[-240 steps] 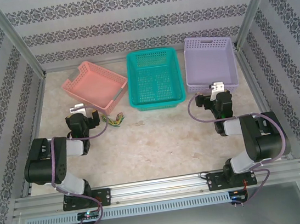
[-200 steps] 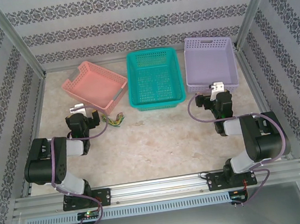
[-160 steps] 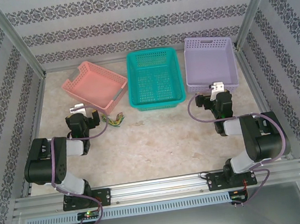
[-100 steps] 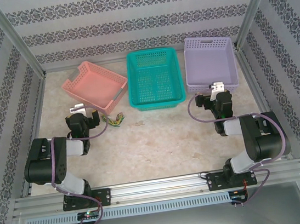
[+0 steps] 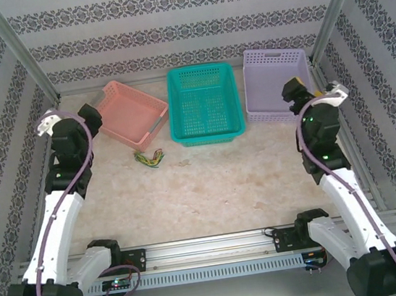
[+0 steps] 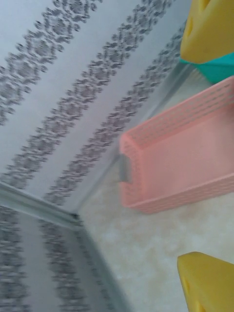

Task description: Untangle the cables

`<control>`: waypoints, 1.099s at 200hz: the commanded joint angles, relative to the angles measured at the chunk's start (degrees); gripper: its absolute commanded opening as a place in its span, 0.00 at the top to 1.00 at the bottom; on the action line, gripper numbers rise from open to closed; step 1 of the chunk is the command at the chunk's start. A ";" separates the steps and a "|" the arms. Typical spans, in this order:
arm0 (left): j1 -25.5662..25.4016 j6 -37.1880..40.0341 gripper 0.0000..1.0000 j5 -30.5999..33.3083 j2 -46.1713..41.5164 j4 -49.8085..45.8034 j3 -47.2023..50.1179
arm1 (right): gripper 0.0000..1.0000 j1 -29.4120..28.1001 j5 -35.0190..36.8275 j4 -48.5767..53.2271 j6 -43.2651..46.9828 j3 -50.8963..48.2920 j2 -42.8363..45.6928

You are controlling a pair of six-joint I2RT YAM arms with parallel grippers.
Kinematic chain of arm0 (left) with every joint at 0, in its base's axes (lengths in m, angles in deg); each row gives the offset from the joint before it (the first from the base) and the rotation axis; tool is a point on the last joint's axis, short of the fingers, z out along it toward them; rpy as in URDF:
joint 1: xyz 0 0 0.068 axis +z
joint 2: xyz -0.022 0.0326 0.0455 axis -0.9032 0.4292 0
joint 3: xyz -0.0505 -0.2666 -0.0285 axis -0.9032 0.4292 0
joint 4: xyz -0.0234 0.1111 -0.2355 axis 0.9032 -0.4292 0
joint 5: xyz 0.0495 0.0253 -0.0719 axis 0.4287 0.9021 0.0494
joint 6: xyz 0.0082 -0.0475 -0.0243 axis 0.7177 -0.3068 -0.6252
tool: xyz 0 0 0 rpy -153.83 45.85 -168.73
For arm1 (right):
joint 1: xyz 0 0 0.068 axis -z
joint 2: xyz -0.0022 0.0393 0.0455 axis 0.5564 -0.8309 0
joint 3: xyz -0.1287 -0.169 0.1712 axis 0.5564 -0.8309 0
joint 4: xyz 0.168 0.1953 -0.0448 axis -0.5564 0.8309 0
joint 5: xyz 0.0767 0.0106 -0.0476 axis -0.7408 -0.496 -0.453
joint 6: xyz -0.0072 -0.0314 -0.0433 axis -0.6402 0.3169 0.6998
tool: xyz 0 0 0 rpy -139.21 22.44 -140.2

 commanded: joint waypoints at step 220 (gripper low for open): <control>-17.34 -36.46 0.49 -13.27 38.96 9.48 7.93 | 0.26 -36.43 -13.99 38.64 -0.54 11.70 -11.38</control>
